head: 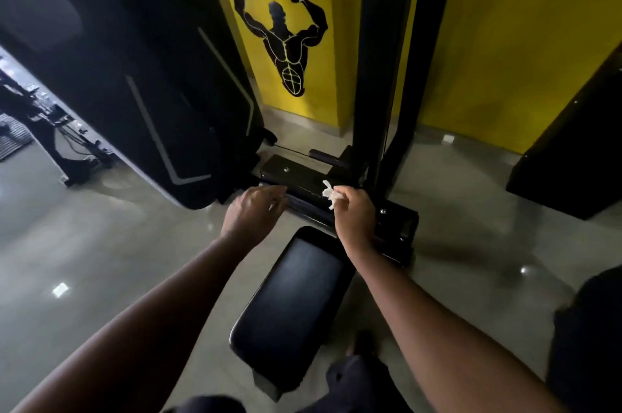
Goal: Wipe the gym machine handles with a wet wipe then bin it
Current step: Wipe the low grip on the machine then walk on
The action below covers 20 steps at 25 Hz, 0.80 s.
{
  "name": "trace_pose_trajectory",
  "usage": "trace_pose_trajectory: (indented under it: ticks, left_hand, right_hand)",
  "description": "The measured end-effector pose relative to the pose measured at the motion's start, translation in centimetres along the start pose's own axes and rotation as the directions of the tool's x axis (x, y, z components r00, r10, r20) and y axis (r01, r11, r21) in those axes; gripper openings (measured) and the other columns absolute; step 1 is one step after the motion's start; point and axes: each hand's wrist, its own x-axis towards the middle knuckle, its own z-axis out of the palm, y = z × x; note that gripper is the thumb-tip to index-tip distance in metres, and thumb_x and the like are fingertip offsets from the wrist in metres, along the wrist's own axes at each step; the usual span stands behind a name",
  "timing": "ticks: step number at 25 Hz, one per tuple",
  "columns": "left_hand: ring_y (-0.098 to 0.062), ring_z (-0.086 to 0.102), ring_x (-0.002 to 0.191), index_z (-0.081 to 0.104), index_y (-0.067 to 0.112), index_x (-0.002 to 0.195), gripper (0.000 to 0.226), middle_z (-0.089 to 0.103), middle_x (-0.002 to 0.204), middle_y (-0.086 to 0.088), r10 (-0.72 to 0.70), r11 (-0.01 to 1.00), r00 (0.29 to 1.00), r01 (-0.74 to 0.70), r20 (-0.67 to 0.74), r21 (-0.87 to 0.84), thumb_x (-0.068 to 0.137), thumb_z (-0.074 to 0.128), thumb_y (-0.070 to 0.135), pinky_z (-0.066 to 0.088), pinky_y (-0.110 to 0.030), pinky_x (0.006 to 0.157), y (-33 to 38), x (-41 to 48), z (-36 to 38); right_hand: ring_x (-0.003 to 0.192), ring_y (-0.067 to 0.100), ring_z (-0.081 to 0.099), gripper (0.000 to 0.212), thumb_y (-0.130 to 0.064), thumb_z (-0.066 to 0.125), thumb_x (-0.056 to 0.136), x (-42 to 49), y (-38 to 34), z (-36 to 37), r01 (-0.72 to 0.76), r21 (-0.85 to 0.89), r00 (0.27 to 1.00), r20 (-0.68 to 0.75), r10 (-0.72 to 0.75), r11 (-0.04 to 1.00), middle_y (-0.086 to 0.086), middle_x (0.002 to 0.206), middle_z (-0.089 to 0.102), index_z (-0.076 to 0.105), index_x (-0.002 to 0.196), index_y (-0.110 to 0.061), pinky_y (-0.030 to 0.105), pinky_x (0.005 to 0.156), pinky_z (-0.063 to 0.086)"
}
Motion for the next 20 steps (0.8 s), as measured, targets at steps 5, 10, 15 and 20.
trace_pose_trajectory:
  ticks: [5, 10, 15, 20]
  left_hand:
    - [-0.017, 0.065, 0.105, 0.069, 0.021, 0.12, 0.026, 0.068, 0.123, 0.003, 0.067, 0.998, 0.997, -0.067, 0.028, -0.003, 0.097, 0.057, 0.024, 0.05, -0.029, 0.08, -0.8, 8.9, 2.9]
    - [-0.021, 0.062, 0.111, 0.069, 0.021, 0.121, 0.029, 0.068, 0.122, 0.002, 0.201, 0.979, 0.979, -0.199, 0.036, -0.033, 0.093, 0.063, 0.025, 0.053, -0.035, 0.086, -6.2, 16.8, 8.9]
    - [-0.02, 0.063, 0.108, 0.071, 0.02, 0.119, 0.03, 0.07, 0.118, 0.001, 0.472, 0.862, 0.881, -0.471, -0.039, -0.189, 0.092, 0.062, 0.032, 0.054, -0.036, 0.088, -11.4, 24.3, 15.6]
    - [-0.022, 0.066, 0.099, 0.072, 0.014, 0.11, 0.026, 0.073, 0.109, 0.001, 0.614, 0.706, 0.76, -0.649, -0.211, -0.282, 0.09, 0.063, 0.028, 0.052, -0.036, 0.086, -12.9, 26.8, 19.1]
  right_hand:
    - [0.093, 0.024, 0.06, 0.035, -0.002, 0.051, 0.087, 5.9, 1.7, 4.1, 0.118, -0.157, 0.989, -0.069, -0.13, 0.981, 0.005, 0.104, 0.062, 0.07, 0.112, -0.018, 0.025, 0.082, 0.048]
    - [0.094, 0.02, 0.052, 0.032, -0.009, 0.049, 0.091, 9.8, 3.2, 10.0, 0.248, -0.291, 0.947, -0.128, -0.295, 0.924, 0.001, 0.1, 0.057, 0.069, 0.113, -0.018, 0.03, 0.082, 0.049]
    - [0.107, 0.027, 0.055, 0.029, -0.01, 0.053, 0.093, 13.9, 5.3, 16.9, 0.217, -0.472, 0.881, -0.283, -0.38, 0.854, 0.01, 0.111, 0.06, 0.069, 0.117, -0.011, 0.029, 0.09, 0.049]
    - [0.112, 0.027, 0.055, 0.025, -0.007, 0.057, 0.095, 15.8, 5.1, 20.8, 0.148, -0.552, 0.827, -0.386, -0.409, 0.821, 0.012, 0.113, 0.061, 0.067, 0.117, -0.008, 0.034, 0.091, 0.051]
